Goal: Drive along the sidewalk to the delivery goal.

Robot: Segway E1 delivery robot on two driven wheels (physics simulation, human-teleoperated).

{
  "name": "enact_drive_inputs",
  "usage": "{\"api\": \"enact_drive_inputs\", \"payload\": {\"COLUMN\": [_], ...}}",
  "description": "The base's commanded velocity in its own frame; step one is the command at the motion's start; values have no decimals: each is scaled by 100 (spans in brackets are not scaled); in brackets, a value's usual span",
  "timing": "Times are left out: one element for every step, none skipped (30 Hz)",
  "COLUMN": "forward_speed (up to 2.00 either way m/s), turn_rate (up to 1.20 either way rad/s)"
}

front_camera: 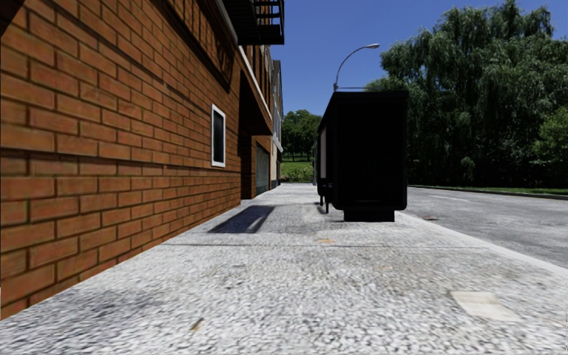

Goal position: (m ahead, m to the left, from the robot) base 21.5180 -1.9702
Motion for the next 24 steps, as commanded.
{"api": "enact_drive_inputs", "payload": {"forward_speed": [200,200,200,200,200,200,200,200,200,200,200,200,200,200,200,200,200,200,200,200,200,200,200,200], "turn_rate": [0,0,0,0,0,0,0,0,0,0,0,0,0,0,0,0,0,0,0,0,0,0,0,0]}}
